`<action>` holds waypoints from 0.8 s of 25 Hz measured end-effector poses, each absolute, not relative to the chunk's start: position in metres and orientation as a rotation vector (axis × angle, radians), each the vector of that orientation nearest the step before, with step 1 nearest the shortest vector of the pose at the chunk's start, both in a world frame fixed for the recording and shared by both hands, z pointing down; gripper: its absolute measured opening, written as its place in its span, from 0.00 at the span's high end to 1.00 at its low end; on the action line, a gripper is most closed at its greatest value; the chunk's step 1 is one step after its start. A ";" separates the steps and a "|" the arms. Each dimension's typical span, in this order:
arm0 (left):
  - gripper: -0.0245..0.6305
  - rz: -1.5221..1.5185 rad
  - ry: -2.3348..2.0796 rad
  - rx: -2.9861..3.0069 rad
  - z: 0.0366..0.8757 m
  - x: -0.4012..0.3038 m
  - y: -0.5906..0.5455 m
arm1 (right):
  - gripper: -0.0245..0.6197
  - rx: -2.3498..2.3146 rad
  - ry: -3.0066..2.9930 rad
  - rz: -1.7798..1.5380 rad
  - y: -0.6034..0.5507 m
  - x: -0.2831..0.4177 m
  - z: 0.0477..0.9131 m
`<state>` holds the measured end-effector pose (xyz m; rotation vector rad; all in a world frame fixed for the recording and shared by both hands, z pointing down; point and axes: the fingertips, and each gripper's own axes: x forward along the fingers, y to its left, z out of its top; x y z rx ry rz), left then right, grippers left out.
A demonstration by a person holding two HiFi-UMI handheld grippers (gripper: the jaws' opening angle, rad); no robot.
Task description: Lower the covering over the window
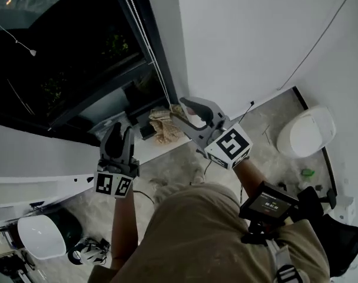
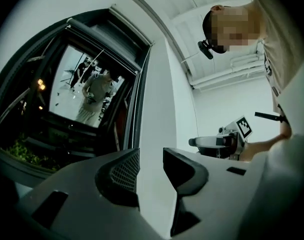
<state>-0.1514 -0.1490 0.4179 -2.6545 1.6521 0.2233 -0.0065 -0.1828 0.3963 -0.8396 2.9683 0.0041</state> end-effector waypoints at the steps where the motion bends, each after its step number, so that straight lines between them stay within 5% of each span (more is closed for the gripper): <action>1: 0.75 0.204 1.682 -2.652 0.427 -0.154 -0.147 | 0.70 -0.857 2.981 0.005 -0.184 -0.005 0.403; 20: 0.75 0.138 1.980 -2.571 0.479 -0.250 -0.042 | 0.70 -0.945 3.045 -0.065 -0.135 -0.053 0.451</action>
